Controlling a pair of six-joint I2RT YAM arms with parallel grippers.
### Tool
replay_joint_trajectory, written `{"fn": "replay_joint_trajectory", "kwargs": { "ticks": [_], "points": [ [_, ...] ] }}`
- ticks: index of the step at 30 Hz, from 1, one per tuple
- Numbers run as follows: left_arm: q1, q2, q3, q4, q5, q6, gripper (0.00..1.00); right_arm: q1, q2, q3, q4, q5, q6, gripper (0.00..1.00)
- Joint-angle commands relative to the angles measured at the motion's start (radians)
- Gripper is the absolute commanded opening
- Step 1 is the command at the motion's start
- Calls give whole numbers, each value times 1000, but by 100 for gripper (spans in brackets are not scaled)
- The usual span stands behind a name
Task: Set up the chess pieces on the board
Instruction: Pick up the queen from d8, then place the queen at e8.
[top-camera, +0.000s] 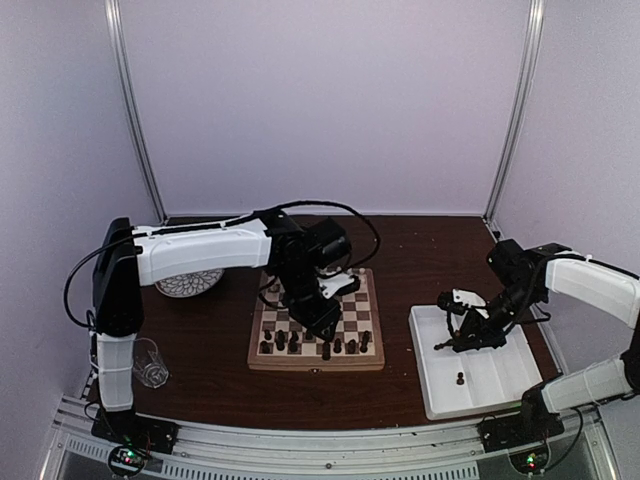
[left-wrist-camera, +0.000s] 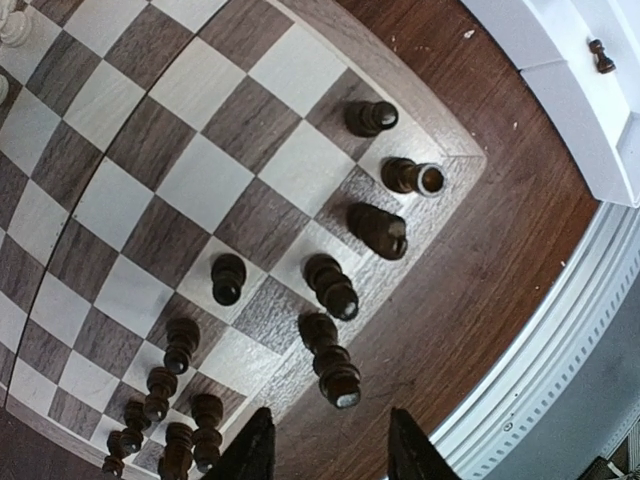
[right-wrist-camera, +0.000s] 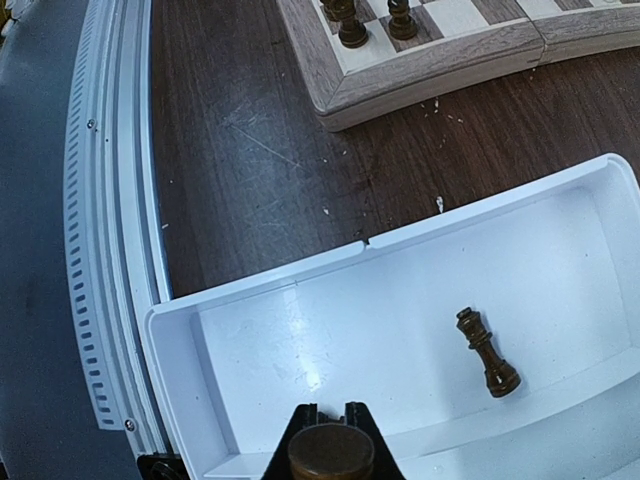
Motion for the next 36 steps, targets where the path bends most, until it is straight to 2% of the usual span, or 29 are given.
{"fn": "replay_joint_trajectory", "kwargs": {
  "ticks": [1, 10, 22, 27, 36],
  "points": [
    [-6, 48, 15, 24, 3, 14, 39, -4, 1, 3, 2, 12, 8, 4],
    [-10, 84, 23, 25, 6, 17, 36, -4, 7, 3, 7, 12, 9, 4],
    [-11, 102, 34, 20, 29, 22, 13, -4, 10, 5, 9, 14, 11, 4],
    [-10, 67, 36, -7, -26, 25, 6, -4, 10, 4, 7, 14, 12, 3],
    [-6, 38, 26, -67, -146, 38, 4, -4, 10, 5, 8, 15, 12, 4]
  ]
}}
